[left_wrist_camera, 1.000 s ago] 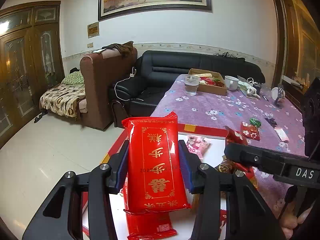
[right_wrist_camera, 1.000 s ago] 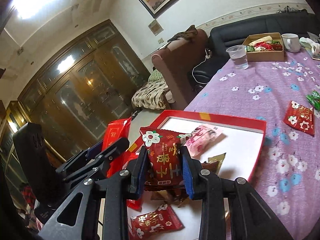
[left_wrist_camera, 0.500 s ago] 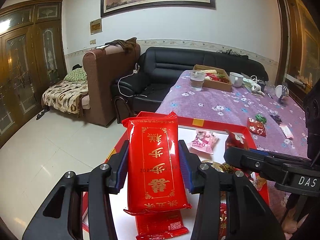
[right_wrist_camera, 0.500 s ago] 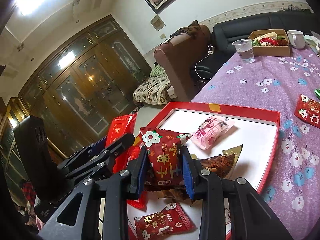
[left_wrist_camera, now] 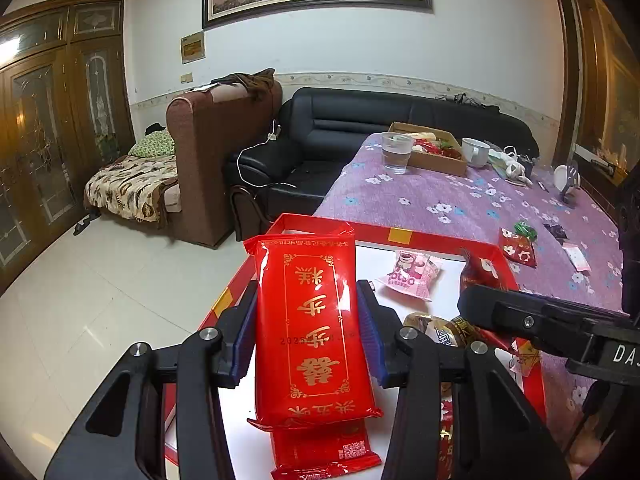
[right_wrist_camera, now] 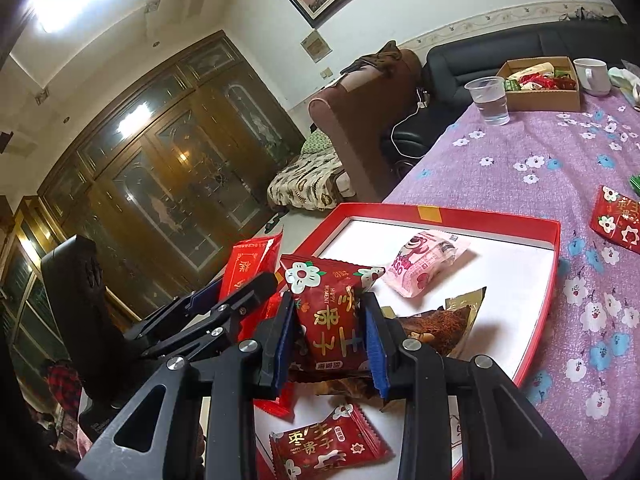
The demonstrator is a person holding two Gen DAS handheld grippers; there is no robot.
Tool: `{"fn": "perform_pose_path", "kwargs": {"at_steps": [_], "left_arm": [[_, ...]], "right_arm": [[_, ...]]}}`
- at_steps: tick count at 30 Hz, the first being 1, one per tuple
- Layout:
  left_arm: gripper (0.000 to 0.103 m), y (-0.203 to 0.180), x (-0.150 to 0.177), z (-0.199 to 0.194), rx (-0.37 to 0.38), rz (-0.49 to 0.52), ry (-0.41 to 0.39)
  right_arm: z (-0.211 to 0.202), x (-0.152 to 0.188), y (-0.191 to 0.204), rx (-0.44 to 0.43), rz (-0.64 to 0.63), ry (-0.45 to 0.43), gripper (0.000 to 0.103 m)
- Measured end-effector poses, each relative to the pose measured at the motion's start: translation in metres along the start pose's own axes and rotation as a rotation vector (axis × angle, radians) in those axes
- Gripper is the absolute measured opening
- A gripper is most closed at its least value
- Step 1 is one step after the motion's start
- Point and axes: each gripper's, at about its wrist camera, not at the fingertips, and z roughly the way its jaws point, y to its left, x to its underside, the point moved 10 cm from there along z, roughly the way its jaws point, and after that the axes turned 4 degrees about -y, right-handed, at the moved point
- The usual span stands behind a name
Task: Organize snacks
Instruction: 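Carry both red packets to the white tray and open both tools, then move both tools back over the table toward the remaining packets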
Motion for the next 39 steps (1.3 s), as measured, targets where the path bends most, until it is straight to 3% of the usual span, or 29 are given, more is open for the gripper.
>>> {"fn": "perform_pose_path", "kwargs": {"at_steps": [16, 22, 25, 30, 32, 39], "left_arm": [[0.045, 0.002, 0.010, 0.006, -0.029, -0.007, 0.041], [0.051, 0.006, 0.008, 0.006, -0.034, -0.024, 0.038], [0.051, 0.003, 0.009, 0.008, -0.028, -0.022, 0.043], [0.052, -0.003, 0.008, 0.010, -0.018, -0.013, 0.051], [0.060, -0.003, 0.008, 0.011, -0.022, -0.008, 0.053], [0.060, -0.014, 0.007, 0.017, -0.022, 0.008, 0.074]], "right_arm": [[0.004, 0.006, 0.005, -0.005, -0.022, 0.021, 0.036], [0.002, 0.003, 0.002, -0.006, -0.011, 0.014, 0.042], [0.000, 0.000, -0.003, -0.003, 0.000, 0.008, 0.051], [-0.009, -0.009, -0.014, 0.018, 0.003, -0.015, 0.052], [-0.021, -0.021, -0.028, 0.044, 0.007, -0.048, 0.056], [-0.076, -0.075, -0.137, 0.275, 0.081, -0.107, 0.066]]}}
